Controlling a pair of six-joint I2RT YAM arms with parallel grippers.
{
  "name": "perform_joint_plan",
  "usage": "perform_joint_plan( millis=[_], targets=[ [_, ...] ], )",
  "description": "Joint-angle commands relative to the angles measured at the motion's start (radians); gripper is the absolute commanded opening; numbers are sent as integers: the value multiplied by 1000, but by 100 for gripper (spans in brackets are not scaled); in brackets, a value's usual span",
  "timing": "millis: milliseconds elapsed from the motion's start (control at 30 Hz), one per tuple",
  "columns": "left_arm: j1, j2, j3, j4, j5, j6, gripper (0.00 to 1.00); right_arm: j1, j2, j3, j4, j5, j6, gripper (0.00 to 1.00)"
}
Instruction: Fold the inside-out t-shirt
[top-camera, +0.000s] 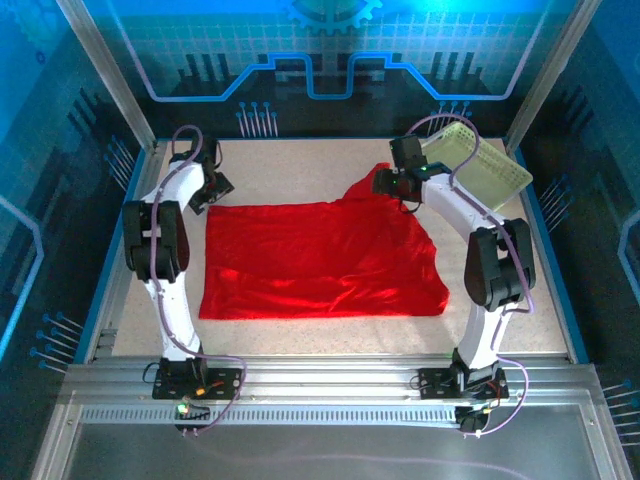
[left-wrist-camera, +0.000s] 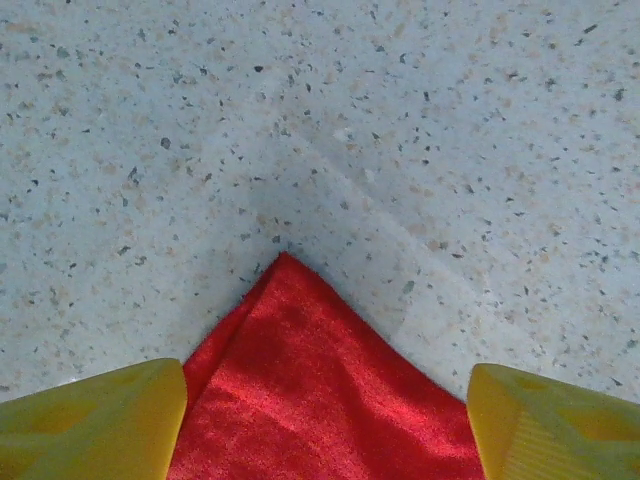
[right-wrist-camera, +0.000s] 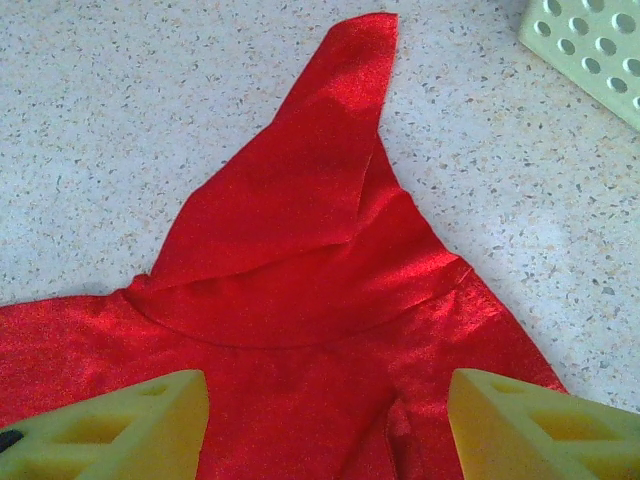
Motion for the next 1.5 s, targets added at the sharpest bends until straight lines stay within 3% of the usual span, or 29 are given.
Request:
perform_joint_plan(
  millis=[0, 300, 767, 1000, 1267, 1467],
  targets=[
    [8, 55, 63, -77, -2, 27, 73, -20, 6, 22, 22, -14, -14, 66],
    [11, 132, 83, -101, 37, 25, 65, -22, -18, -17, 33, -24, -4, 67],
    [25, 199, 135, -129, 57, 35, 41, -27, -22, -44, 40, -27, -7, 67],
    [23, 152, 77, -93, 90, 41, 24, -52, 144, 152, -3, -3, -27, 65],
    [19, 92, 10, -62, 103, 53, 16, -105, 467, 535, -114, -8, -34, 60],
    [17, 70, -20, -47, 114, 56, 11, -126, 636, 723, -189, -30, -4, 56]
  ],
)
